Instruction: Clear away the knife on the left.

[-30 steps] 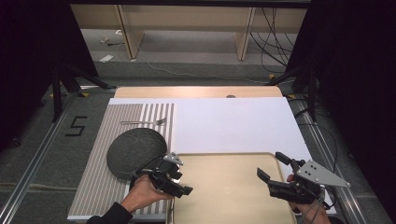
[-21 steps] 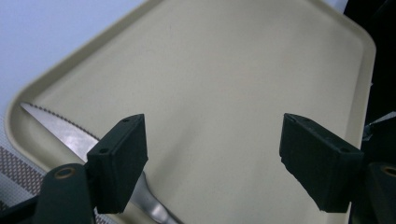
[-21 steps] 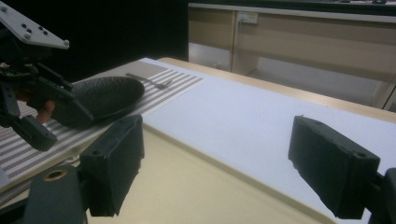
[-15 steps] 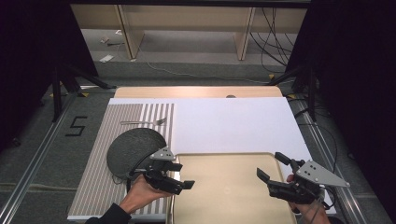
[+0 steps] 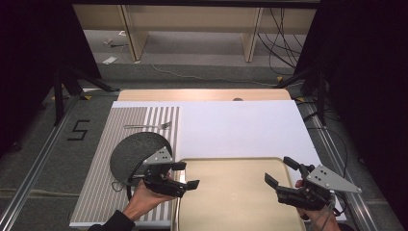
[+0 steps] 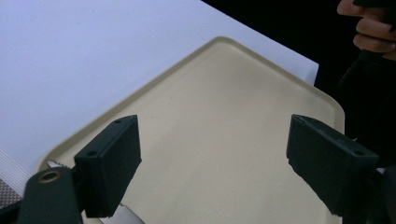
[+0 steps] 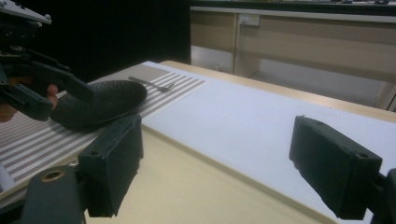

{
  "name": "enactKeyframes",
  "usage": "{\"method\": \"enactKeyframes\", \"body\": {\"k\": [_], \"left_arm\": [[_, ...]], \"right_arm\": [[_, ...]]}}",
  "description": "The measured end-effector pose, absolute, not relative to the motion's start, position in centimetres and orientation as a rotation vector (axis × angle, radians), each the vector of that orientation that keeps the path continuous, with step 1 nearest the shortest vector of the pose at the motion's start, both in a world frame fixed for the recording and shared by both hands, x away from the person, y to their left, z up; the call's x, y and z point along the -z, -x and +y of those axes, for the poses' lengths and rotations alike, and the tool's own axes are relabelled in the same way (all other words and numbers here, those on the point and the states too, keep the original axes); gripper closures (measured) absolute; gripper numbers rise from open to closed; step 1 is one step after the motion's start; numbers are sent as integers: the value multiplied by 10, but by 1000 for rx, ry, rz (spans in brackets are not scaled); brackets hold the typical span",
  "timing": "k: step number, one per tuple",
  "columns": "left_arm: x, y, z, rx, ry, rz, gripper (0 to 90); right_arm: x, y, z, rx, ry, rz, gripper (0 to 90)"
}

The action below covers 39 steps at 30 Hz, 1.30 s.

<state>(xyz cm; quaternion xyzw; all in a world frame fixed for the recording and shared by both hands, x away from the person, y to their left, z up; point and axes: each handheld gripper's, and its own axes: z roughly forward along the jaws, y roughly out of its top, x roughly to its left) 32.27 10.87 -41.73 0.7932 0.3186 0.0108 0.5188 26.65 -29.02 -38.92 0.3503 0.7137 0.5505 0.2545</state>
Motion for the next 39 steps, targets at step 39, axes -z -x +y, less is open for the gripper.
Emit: {"method": "enactKeyframes", "body": {"k": [39], "left_arm": [[409, -302, 134, -217, -1775, 706, 168]], "right_arm": [[390, -266, -289, -1497, -956, 1944, 180]]}}
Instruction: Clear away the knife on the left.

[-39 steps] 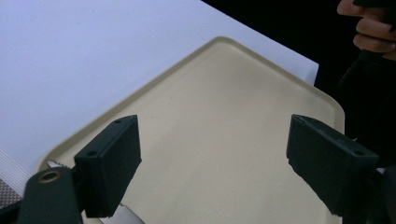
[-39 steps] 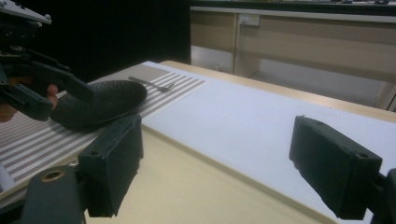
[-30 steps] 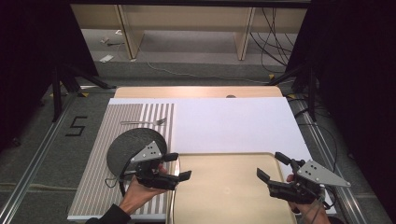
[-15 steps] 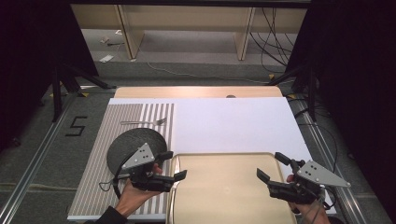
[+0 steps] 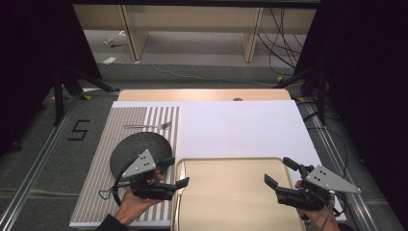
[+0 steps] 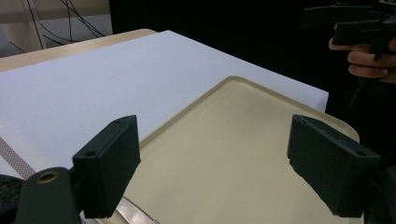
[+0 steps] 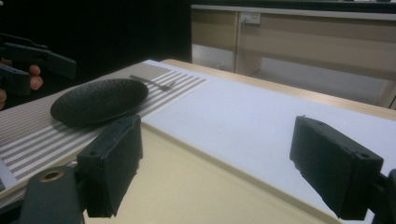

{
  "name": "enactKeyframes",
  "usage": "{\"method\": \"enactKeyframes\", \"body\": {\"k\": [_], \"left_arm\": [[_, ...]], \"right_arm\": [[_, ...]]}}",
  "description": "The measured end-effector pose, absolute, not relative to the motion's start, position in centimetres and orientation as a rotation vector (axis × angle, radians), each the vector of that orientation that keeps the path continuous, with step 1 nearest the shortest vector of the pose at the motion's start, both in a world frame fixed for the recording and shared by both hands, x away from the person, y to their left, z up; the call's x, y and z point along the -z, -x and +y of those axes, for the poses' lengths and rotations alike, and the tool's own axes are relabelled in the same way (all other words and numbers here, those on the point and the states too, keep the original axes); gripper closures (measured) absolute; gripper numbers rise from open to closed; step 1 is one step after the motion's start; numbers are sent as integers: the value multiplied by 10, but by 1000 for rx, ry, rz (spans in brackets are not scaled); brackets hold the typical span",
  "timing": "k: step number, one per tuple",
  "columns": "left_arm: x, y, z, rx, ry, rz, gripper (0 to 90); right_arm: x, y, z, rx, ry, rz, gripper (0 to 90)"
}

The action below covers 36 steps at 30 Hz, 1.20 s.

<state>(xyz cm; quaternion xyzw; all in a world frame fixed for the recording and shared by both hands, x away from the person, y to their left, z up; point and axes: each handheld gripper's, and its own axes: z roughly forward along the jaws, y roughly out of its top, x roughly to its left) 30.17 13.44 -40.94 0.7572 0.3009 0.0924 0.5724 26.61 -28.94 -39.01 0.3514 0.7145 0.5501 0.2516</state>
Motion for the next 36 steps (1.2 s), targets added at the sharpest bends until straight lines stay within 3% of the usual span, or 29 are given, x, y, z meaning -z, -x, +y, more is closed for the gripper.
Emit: {"method": "enactKeyframes", "body": {"k": [36], "left_arm": [[409, -293, 143, -252, -1736, 712, 166]], "right_arm": [[389, -264, -290, -1506, -947, 1945, 179]]}}
